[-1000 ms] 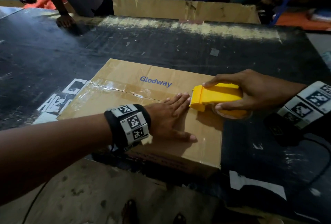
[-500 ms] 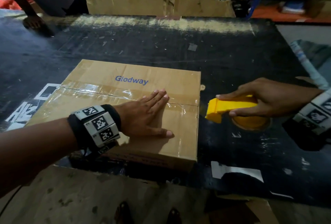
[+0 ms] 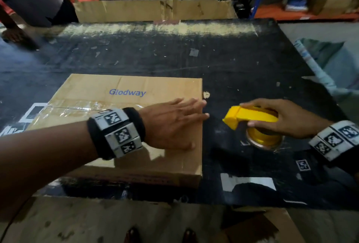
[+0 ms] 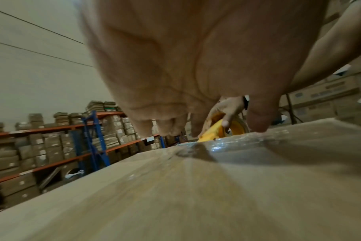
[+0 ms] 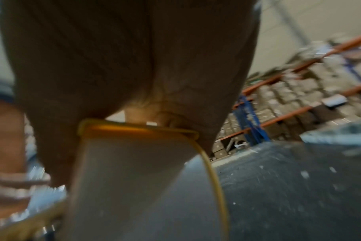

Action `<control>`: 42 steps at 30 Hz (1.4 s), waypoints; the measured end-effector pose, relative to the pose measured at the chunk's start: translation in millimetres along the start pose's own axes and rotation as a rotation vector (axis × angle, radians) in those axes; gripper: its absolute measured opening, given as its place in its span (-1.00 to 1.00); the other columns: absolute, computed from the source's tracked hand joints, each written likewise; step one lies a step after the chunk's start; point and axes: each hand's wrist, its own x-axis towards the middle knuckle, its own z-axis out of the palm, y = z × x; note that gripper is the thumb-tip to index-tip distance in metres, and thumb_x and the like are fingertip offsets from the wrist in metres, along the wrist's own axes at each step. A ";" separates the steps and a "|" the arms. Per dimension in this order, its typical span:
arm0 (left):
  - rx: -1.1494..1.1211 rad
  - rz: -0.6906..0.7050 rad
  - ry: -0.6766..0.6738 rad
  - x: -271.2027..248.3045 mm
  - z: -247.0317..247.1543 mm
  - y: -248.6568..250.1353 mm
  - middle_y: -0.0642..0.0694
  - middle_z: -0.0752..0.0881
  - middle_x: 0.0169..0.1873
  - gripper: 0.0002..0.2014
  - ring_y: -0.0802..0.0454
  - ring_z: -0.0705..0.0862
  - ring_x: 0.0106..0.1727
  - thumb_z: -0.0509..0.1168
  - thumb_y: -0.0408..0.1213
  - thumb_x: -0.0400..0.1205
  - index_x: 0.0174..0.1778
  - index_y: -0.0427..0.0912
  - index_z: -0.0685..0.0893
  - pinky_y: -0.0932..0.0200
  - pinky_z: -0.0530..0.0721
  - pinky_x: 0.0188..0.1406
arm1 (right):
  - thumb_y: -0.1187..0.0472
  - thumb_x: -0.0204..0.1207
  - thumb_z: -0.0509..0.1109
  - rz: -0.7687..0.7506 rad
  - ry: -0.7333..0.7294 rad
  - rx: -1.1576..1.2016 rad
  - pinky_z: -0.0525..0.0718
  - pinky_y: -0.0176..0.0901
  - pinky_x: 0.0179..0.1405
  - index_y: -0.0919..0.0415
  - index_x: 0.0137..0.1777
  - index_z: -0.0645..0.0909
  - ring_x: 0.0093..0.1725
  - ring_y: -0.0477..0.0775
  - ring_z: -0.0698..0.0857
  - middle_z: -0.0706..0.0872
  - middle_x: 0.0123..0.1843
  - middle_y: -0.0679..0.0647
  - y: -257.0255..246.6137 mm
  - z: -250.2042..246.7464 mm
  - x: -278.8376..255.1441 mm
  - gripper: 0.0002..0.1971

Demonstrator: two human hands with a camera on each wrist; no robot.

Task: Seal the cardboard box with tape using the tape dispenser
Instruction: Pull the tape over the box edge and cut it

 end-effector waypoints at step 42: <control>-0.738 -0.074 0.144 122.5 -100.6 -155.8 -0.13 0.83 -0.05 -0.62 0.07 0.77 -0.12 0.43 -0.37 0.66 0.41 -0.17 0.69 0.22 0.76 -0.02 | -0.33 0.42 0.39 0.517 0.860 0.205 0.56 -0.08 0.08 -0.36 0.57 0.24 0.12 -0.06 0.55 0.60 0.27 -0.12 -253.2 113.1 -9.9 -0.29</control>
